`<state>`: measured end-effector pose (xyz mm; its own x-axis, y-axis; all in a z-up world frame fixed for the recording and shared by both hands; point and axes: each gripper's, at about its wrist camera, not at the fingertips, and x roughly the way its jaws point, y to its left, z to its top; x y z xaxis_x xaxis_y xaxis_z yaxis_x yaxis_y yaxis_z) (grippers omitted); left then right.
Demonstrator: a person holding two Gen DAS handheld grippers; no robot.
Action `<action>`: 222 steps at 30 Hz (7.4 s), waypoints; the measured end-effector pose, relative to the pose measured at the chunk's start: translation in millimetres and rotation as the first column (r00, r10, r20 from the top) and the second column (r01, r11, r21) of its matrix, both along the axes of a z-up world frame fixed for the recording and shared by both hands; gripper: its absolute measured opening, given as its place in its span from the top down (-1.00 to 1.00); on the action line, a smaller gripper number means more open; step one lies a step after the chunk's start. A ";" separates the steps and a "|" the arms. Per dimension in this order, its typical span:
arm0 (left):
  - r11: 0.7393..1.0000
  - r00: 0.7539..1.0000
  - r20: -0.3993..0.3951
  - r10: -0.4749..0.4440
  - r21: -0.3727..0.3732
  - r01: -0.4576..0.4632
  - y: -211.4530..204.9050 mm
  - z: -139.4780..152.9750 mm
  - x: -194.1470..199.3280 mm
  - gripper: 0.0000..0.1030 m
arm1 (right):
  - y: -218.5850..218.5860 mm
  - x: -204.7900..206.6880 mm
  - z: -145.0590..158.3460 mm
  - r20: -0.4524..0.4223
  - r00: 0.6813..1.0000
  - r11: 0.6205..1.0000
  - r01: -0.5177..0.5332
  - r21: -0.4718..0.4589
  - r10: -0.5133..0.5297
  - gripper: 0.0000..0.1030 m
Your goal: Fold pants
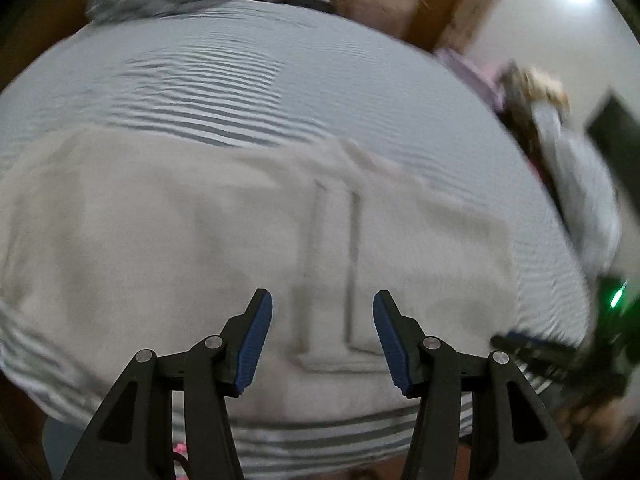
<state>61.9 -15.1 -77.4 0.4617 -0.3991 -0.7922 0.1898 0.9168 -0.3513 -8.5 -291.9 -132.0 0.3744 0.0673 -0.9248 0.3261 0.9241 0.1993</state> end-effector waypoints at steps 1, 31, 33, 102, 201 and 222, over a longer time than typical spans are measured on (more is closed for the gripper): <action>0.999 0.999 -0.003 0.041 -0.029 -0.041 15.5 4.9 -0.7 -0.07 | -0.1 -0.8 5.0 0.008 1.000 1.000 0.008 0.009 -0.008 0.02; 0.605 0.804 -0.317 0.504 -0.535 -0.590 251.3 -74.8 -7.3 -0.12 | 81.5 18.2 30.6 0.021 0.992 0.991 -0.126 0.048 0.125 0.01; 0.616 0.812 -0.322 0.487 -0.533 -0.580 248.8 -78.4 -0.1 -0.12 | 84.8 20.2 27.8 0.012 0.991 0.990 -0.133 0.046 0.132 0.01; 0.926 0.923 0.071 -0.377 0.025 0.376 -189.6 7.2 -31.9 0.71 | -111.0 -43.7 29.7 0.125 0.944 0.904 0.246 0.349 -0.305 -0.11; 0.956 0.989 0.037 -0.143 0.263 0.129 -69.9 -15.5 -2.1 -0.47 | -67.6 6.6 16.3 0.140 0.990 0.972 -0.039 0.231 0.006 -0.42; 0.972 0.961 -0.202 -0.191 -0.172 0.157 -31.8 -53.7 54.4 -0.48 | -144.7 13.2 -50.2 0.190 0.981 0.742 -0.096 0.663 -0.042 -0.69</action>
